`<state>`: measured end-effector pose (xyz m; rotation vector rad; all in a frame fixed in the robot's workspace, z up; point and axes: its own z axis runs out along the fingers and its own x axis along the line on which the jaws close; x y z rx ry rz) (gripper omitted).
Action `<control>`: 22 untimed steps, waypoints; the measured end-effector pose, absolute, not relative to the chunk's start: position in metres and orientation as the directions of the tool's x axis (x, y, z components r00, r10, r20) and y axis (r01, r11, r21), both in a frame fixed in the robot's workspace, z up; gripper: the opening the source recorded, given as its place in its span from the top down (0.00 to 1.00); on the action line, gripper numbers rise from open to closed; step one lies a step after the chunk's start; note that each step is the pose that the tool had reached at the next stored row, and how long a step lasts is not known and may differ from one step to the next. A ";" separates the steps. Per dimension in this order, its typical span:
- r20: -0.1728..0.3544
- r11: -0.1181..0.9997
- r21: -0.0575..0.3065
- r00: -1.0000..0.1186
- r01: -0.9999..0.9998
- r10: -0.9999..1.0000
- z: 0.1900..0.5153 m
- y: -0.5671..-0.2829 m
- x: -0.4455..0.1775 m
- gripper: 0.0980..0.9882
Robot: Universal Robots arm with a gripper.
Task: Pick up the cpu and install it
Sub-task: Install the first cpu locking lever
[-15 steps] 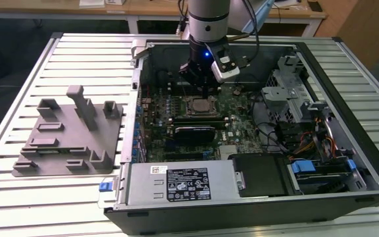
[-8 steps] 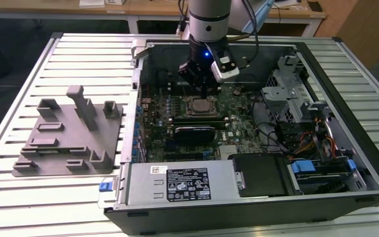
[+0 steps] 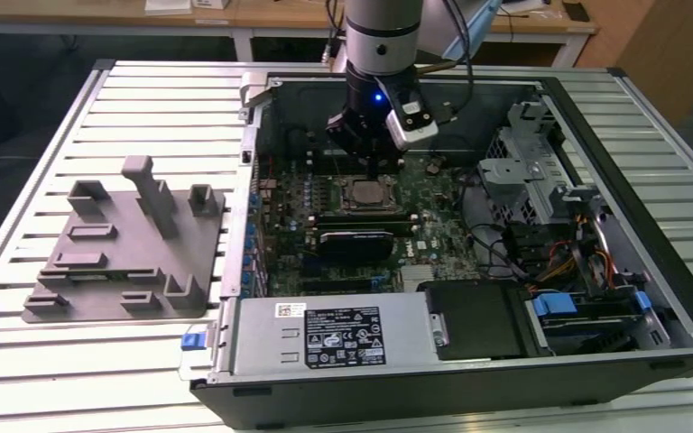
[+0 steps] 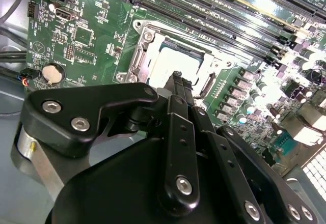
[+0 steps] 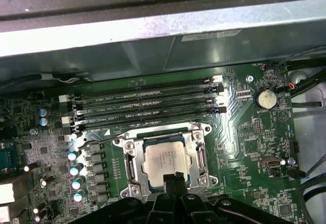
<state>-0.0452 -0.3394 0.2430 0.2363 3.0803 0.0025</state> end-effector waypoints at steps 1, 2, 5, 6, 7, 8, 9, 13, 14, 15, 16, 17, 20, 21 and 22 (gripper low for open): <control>-0.052 0.988 0.006 -0.987 0.152 0.152 0.243 -0.339 -0.045 0.99; -0.052 0.988 0.006 -0.987 0.152 0.152 0.243 -0.339 -0.045 0.99; -0.052 0.988 0.005 -0.987 0.152 0.152 0.243 -0.339 -0.046 0.99; -0.052 0.988 0.005 -0.987 0.152 0.152 0.243 -0.339 -0.046 0.99; -0.052 0.988 0.005 -0.987 0.152 0.152 0.243 -0.339 -0.047 0.99; -0.052 0.988 0.005 -0.987 0.152 0.152 0.243 -0.339 -0.048 0.99; -0.052 0.988 0.006 -0.987 0.152 0.152 0.243 -0.339 -0.049 0.99; -0.052 0.988 0.006 -0.987 0.152 0.152 0.243 -0.339 -0.052 0.99; -0.052 0.988 0.006 -0.987 0.152 0.152 0.243 -0.339 -0.053 0.99; -0.052 0.988 0.006 -0.987 0.152 0.152 0.243 -0.339 -0.054 0.99; -0.052 0.988 0.006 -0.987 0.152 0.152 0.243 -0.339 -0.055 0.99; -0.052 0.988 0.006 -0.987 0.152 0.152 0.243 -0.339 -0.055 0.99; -0.052 0.988 0.006 -0.987 0.152 0.152 0.243 -0.339 -0.058 0.99; -0.052 0.988 0.006 -0.987 0.152 0.152 0.243 -0.339 -0.058 0.99; -0.052 0.988 0.006 -0.987 0.152 0.152 0.243 -0.339 -0.059 0.99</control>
